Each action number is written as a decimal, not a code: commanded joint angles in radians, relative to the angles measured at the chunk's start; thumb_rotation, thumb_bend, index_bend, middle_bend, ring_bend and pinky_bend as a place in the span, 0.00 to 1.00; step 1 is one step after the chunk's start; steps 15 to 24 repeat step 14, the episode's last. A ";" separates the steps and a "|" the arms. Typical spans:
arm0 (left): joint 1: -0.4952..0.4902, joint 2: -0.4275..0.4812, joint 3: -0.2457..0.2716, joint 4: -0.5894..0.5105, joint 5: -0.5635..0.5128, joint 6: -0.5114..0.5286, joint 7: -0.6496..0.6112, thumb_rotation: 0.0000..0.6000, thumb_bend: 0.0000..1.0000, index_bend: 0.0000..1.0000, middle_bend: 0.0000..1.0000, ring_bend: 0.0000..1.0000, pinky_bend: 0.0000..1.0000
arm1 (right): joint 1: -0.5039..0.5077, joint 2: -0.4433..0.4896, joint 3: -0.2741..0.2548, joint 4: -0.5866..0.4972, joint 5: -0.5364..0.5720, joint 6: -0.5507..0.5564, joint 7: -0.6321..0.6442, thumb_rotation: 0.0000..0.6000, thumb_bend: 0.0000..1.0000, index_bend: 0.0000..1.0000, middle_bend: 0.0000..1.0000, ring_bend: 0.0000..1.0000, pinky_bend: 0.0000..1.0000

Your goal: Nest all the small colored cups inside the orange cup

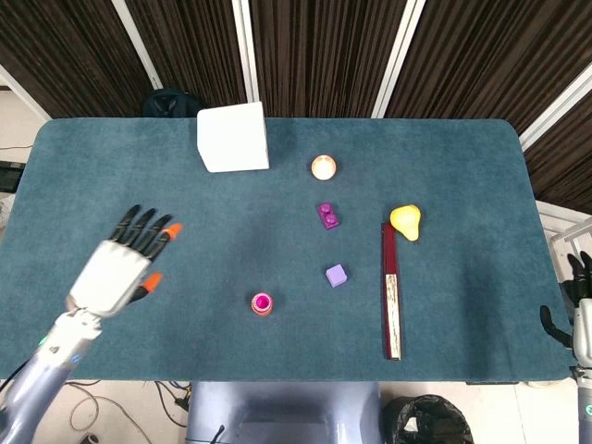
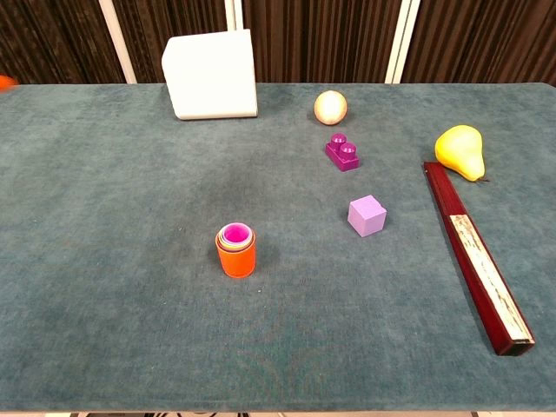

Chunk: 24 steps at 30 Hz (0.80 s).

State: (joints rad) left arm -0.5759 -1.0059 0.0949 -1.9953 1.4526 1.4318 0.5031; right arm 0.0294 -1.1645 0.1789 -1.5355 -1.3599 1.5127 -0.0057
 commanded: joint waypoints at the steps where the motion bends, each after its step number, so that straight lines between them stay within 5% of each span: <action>1: 0.103 0.053 0.065 0.038 0.061 0.095 -0.105 1.00 0.29 0.10 0.07 0.00 0.00 | 0.004 0.020 -0.028 -0.018 -0.055 -0.002 0.024 1.00 0.42 0.04 0.00 0.03 0.01; 13: 0.202 0.082 0.082 0.165 0.109 0.158 -0.290 1.00 0.29 0.13 0.07 0.00 0.00 | 0.013 0.047 -0.079 -0.036 -0.172 0.008 0.059 1.00 0.42 0.04 0.00 0.04 0.01; 24: 0.204 0.083 0.080 0.168 0.109 0.157 -0.295 1.00 0.29 0.13 0.07 0.00 0.00 | 0.013 0.048 -0.080 -0.037 -0.173 0.008 0.059 1.00 0.42 0.04 0.00 0.04 0.01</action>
